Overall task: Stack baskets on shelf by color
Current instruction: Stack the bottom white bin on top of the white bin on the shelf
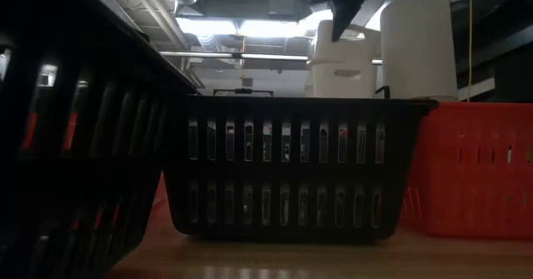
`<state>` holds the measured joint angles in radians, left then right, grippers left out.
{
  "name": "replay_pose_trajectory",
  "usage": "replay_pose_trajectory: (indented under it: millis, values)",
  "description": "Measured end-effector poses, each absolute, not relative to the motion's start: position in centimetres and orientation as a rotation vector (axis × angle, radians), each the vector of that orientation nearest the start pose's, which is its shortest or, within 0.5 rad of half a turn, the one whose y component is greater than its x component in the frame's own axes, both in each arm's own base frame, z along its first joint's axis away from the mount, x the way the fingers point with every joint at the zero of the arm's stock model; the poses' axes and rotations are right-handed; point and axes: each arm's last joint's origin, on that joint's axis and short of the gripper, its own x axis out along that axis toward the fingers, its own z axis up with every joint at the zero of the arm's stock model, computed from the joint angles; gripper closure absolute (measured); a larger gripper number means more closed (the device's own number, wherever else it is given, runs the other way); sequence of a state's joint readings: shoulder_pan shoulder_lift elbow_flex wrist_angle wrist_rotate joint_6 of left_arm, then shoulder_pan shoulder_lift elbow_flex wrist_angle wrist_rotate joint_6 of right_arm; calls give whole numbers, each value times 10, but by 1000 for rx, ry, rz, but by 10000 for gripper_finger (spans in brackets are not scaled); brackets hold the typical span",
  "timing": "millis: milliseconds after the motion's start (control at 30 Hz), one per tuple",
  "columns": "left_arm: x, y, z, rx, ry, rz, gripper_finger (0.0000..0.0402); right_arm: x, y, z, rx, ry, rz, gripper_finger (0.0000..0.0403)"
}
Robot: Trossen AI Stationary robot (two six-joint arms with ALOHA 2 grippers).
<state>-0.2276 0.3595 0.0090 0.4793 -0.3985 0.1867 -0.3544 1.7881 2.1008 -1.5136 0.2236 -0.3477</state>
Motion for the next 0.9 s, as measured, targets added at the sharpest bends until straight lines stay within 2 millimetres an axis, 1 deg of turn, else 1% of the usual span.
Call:
replay_pose_trajectory:
  millis: [100, 167, 300, 533, 900]
  values:
    - [117, -16, 181, 146, -106, 181, 401, 300, -117, 406, -162, 1295, -262, 403]
    - [117, -16, 181, 146, -106, 182, 401, 300, -117, 406, -141, 1296, -276, 403]
    - [117, -16, 181, 146, -106, 181, 401, 301, -118, 406, -156, 1289, -305, 403]
    - [117, -16, 181, 146, -106, 181, 401, 301, -117, 406, -134, 1280, -262, 403]
    - [117, -16, 181, 146, -106, 181, 401, 303, -117, 402, -154, 1289, -201, 403]
